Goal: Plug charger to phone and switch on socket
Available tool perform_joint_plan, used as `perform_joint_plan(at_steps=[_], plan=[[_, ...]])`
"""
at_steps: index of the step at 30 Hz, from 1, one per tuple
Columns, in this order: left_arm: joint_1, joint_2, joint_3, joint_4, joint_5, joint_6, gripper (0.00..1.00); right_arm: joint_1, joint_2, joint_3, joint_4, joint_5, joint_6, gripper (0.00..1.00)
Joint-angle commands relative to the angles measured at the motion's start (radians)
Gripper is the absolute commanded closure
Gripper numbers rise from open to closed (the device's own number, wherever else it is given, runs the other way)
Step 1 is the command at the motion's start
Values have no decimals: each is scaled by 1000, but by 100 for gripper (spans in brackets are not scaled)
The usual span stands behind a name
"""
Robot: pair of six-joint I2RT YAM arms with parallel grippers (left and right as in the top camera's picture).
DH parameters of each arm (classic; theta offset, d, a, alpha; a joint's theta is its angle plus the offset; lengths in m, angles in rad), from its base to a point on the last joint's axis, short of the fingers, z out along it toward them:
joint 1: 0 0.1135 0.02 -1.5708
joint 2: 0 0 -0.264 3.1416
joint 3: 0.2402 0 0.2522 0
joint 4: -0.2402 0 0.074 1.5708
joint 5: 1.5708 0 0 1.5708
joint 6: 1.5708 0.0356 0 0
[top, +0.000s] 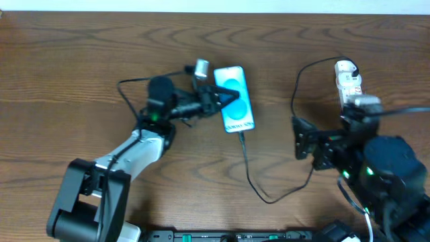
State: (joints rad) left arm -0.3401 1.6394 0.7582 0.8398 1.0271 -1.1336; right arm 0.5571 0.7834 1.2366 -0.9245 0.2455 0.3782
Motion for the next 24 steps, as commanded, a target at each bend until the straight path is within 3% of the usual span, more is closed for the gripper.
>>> perform_joint_plan(at_steps=[1, 5, 9, 16, 24], plan=[[-43, -1, 119, -169, -81, 170, 93, -4, -31, 8, -26, 105, -13, 1], [-50, 17, 282, -528, -101, 393, 92, -4, -32, 8, -54, 119, -12, 1], [-50, 89, 406, -692, -85, 512, 93, -4, -31, 8, -53, 119, -5, 1], [-50, 328, 500, -697, 53, 524, 93, -4, -31, 8, -53, 119, 3, 1], [-50, 470, 506, -697, 58, 568, 92, -4, -27, 6, -50, 119, 3, 1]])
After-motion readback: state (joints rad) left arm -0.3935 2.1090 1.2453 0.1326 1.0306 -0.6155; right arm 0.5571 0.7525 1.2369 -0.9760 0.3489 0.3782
